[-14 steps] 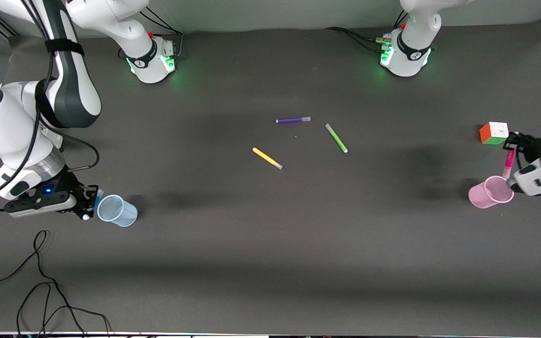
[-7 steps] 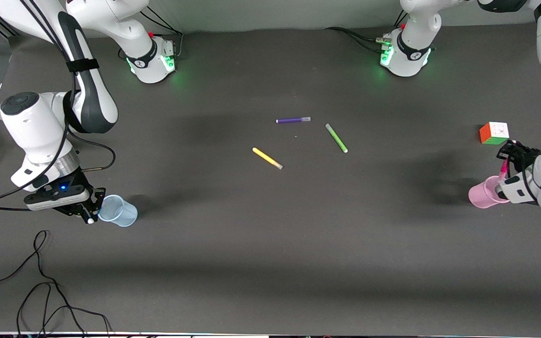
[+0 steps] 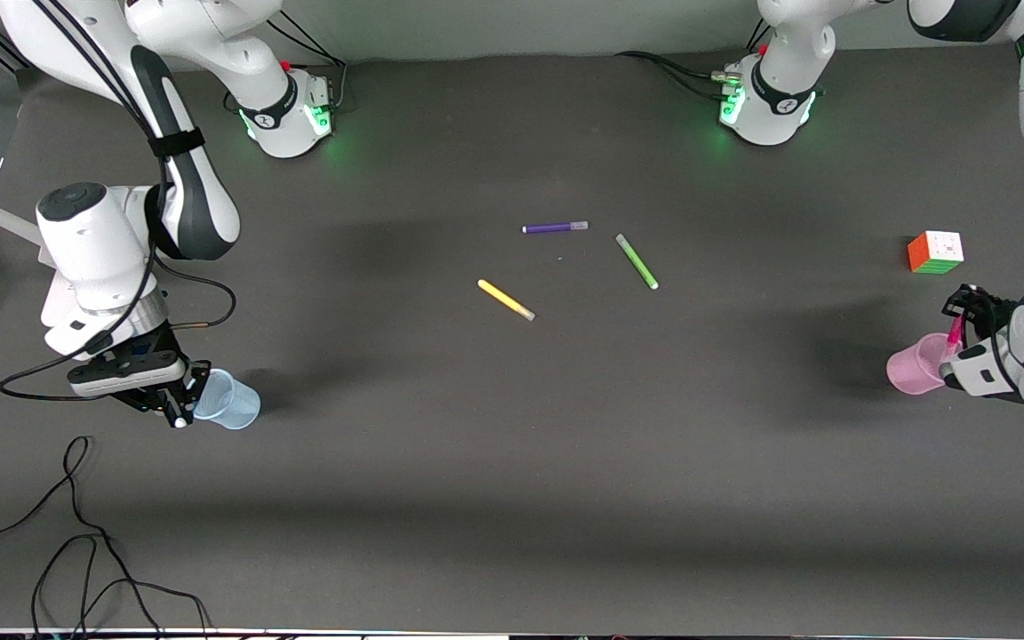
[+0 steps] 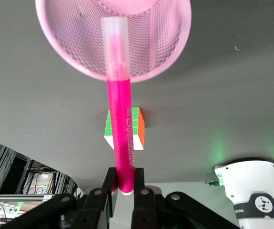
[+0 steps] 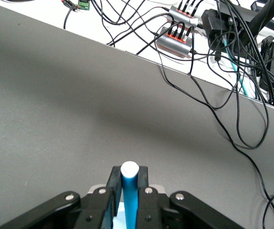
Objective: Place pink and blue markers in matching cups
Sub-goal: 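Lower the blue marker into the blue cup while the left gripper lowers pink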
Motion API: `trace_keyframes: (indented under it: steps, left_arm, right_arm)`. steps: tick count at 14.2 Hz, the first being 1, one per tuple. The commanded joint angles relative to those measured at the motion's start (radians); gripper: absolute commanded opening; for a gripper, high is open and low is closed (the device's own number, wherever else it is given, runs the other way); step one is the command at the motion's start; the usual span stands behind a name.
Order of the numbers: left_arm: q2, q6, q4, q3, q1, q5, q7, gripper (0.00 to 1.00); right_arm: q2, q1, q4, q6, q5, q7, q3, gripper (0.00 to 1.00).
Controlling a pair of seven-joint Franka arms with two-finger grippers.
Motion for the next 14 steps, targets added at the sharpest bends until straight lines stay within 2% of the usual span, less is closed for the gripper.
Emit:
trace_keyframes:
  steps: [1,2,3,4,5,6,7,10,12,14]
  left_arm:
    - [0.011,0.007,0.015,-0.005,0.007,0.016,0.021,0.00]
    - [0.014,0.007,0.015,-0.005,0.005,0.016,0.021,0.00]
    - [0.020,0.007,0.016,-0.005,0.005,0.016,0.021,0.05]
    - [0.021,0.009,0.016,-0.005,0.004,0.016,0.020,0.31]
    - [0.023,0.009,0.018,-0.005,-0.001,0.016,0.018,0.47]
    - [0.023,0.009,0.018,-0.005,-0.002,0.016,0.020,0.92]
    - [0.021,0.006,0.019,-0.006,-0.002,0.013,0.020,0.99]
    - [0.012,0.004,0.024,-0.009,-0.009,0.010,0.021,0.99]
    - [-0.006,0.006,0.026,-0.014,-0.010,-0.002,0.020,0.99]
    - [-0.073,0.000,0.027,-0.037,-0.012,-0.042,0.009,0.99]
  right_arm:
    - [0.012,0.002,-0.003,0.033,-0.013,-0.015,-0.008,0.00]
    - [0.016,0.002,-0.003,0.031,-0.008,-0.012,-0.008,0.00]
    - [0.018,0.002,-0.003,0.031,-0.006,-0.008,-0.008,0.73]
    - [0.022,0.002,-0.002,0.028,-0.006,-0.006,-0.008,1.00]
    - [0.022,0.002,-0.002,0.025,-0.006,-0.004,-0.008,1.00]
    - [0.024,0.002,0.001,0.019,-0.006,-0.004,-0.008,1.00]
    - [0.024,0.002,0.001,0.017,-0.005,-0.003,-0.008,1.00]
    - [0.018,0.005,0.015,-0.011,-0.006,-0.003,-0.008,1.00]
    - [0.004,0.008,0.067,-0.158,-0.003,0.005,-0.006,1.00]
    - [-0.011,0.013,0.132,-0.307,-0.003,0.058,-0.004,1.00]
